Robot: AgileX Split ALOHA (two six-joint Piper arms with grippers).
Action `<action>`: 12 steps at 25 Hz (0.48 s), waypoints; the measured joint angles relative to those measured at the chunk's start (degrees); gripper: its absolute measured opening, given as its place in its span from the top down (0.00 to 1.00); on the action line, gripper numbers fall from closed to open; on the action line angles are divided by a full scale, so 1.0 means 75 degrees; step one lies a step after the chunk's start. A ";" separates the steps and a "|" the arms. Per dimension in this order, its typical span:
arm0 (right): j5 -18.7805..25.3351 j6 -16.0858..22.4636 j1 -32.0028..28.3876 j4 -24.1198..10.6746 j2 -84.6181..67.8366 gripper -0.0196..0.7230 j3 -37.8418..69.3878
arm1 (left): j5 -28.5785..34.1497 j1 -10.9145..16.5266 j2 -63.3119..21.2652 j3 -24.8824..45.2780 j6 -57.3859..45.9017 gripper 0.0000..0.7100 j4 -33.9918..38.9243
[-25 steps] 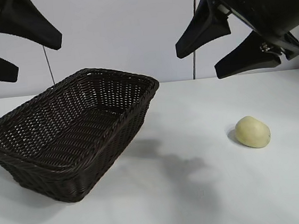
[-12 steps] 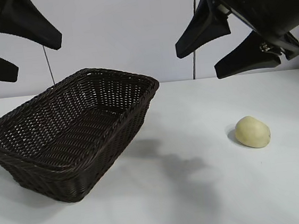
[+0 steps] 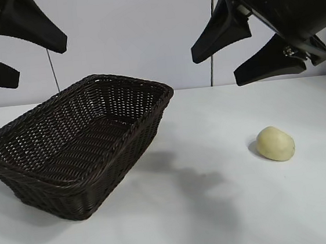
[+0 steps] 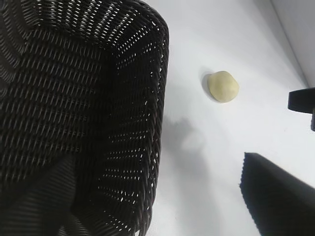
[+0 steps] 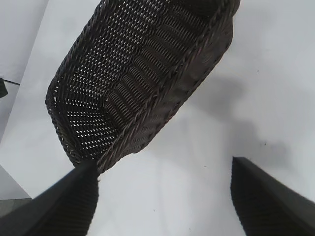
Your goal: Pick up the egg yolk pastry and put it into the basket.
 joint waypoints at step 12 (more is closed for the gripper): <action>0.0034 0.0000 0.0000 0.0008 0.0000 0.25 0.0000 | -0.0156 0.0000 0.0000 0.0000 0.0000 0.07 0.0000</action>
